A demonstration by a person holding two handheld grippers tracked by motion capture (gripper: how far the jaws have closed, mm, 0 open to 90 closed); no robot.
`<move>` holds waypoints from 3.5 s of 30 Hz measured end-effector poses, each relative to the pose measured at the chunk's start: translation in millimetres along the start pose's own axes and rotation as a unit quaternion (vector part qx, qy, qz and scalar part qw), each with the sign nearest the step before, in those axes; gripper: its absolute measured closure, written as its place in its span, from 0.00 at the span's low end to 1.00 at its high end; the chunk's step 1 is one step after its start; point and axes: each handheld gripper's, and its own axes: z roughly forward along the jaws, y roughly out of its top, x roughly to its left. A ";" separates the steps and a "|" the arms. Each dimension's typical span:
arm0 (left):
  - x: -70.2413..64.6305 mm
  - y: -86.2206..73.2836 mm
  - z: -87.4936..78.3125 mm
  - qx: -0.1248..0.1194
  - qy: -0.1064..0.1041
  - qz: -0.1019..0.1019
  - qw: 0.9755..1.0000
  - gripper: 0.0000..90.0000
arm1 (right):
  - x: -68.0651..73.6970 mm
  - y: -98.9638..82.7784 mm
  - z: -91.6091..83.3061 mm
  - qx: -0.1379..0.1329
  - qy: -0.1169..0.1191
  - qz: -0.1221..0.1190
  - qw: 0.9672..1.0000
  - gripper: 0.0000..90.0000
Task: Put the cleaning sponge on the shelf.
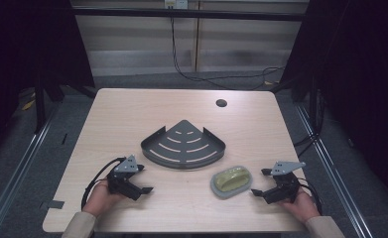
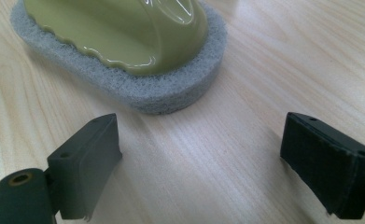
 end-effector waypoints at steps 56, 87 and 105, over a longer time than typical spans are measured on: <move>0.4 0.1 -0.2 -0.001 0.001 -0.003 1.000 0.12 | 30.3 140.4 17.3 0.278 0.076 -0.197 0.937 0.34; 0.7 0.1 -0.2 0.001 0.000 -0.005 1.000 0.11 | 46.0 163.1 48.5 0.325 0.105 -0.257 0.904 0.80; 0.4 0.3 0.1 0.003 0.004 -0.002 1.000 0.11 | 24.4 178.9 16.7 0.324 0.077 -0.161 0.929 0.80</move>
